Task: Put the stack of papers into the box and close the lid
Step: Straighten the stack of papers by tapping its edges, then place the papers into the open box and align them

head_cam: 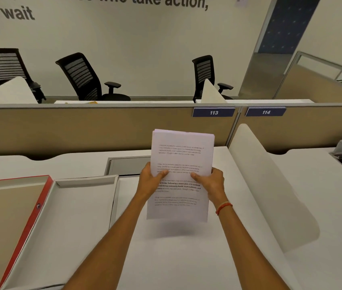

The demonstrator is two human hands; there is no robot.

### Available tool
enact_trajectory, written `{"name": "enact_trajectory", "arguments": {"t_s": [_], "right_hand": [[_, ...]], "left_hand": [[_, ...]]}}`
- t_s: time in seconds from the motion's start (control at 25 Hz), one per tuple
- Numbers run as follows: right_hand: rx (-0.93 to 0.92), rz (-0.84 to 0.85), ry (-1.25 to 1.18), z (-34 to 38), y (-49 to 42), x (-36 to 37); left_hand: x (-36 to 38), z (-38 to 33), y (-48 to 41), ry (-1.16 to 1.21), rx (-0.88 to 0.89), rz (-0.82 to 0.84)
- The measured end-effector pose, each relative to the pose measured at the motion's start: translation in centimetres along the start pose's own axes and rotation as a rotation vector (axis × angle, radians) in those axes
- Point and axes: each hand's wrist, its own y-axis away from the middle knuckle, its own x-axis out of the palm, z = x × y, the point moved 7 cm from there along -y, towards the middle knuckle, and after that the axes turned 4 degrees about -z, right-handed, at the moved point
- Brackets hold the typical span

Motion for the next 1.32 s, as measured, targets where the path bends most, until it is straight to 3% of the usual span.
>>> {"name": "enact_trajectory", "arguments": {"t_s": [0.72, 1.32], "right_hand": [[0.072, 0.235, 0.212, 1.7, 3.7, 7.5], [0.015, 0.347, 0.223, 3.8, 11.3, 21.7]], "left_hand": [[-7.2, 2.2, 1.1, -0.003, -0.180, 0.023], [-22.6, 5.9, 2.2, -0.051, -0.201, -0.091]]}}
